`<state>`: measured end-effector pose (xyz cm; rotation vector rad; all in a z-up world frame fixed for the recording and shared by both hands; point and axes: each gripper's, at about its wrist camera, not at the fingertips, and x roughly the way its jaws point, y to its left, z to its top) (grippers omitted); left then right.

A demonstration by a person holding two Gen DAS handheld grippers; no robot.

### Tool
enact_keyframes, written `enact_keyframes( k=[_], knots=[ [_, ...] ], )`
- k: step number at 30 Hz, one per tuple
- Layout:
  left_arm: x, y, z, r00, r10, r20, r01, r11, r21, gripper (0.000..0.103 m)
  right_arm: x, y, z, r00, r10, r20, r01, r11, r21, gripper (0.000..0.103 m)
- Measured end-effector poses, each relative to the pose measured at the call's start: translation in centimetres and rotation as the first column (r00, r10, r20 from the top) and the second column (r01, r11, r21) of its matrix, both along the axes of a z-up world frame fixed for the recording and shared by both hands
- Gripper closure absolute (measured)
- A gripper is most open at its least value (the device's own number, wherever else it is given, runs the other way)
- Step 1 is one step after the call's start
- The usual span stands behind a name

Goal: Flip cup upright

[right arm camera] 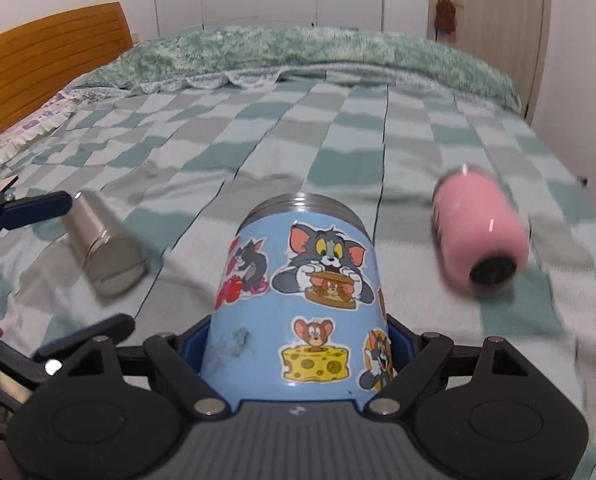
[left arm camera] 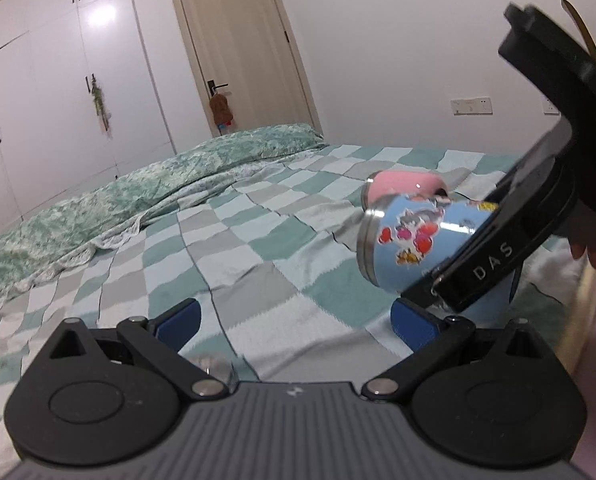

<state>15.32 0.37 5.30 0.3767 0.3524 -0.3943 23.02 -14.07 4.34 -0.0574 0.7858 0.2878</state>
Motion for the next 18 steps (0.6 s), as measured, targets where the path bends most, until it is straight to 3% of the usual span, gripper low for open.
enact_keyframes(
  k=[6, 15, 17, 18],
  knots=[
    [-3.5, 1.0, -0.6, 0.999, 0.043, -0.019, -0.043, 0.999, -0.011, 0.000, -1.9, 0.6, -2.9, 0.998, -0.036, -0.056, 0.037, 0.999, 0.018, 0.019],
    [-6.8, 1.2, 0.0, 0.994, 0.108, -0.022, -0.108, 0.994, -0.016, 0.000, -2.8, 1.3, -3.5, 0.998, -0.054, -0.015, 0.054, 0.999, -0.007, 0.019],
    [-7.3, 1.2, 0.3, 0.992, 0.121, -0.021, -0.121, 0.992, -0.020, 0.000, -2.9, 1.0, -3.3, 0.998, -0.049, -0.029, 0.049, 0.999, 0.003, 0.014],
    [-7.4, 1.2, 0.4, 0.992, 0.125, -0.024, -0.125, 0.992, -0.023, 0.000, -3.2, 0.7, -3.0, 0.999, -0.047, -0.022, 0.047, 0.999, 0.018, 0.006]
  ],
)
